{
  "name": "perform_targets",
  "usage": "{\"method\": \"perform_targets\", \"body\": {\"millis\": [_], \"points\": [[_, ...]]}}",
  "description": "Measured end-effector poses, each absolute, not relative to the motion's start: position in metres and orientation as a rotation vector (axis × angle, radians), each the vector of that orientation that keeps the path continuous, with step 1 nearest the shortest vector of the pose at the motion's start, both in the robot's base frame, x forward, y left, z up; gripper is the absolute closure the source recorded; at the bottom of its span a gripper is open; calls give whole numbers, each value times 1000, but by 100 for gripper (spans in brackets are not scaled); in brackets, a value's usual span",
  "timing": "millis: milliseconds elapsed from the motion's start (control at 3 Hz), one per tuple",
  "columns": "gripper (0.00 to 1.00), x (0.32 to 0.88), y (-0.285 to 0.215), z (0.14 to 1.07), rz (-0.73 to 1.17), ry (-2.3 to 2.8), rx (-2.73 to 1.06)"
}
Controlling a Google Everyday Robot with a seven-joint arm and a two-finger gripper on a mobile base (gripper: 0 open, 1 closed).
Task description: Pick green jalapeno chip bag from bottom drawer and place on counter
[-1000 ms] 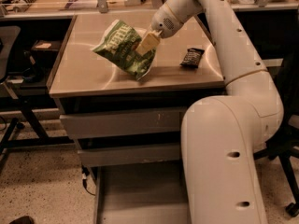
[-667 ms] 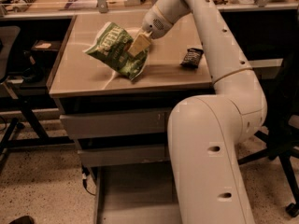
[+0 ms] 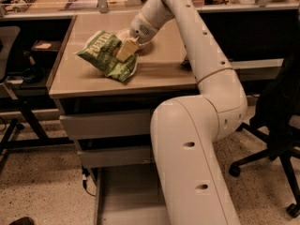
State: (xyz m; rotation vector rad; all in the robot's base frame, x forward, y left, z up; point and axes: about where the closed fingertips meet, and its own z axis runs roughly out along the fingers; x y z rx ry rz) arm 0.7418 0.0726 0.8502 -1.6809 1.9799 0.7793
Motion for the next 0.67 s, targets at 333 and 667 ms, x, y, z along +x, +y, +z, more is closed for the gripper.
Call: {"method": "perform_targets", "body": {"millis": [333, 667], "points": [[81, 751, 79, 851, 768, 1964, -1645], [57, 757, 86, 850, 764, 1954, -1625]]}}
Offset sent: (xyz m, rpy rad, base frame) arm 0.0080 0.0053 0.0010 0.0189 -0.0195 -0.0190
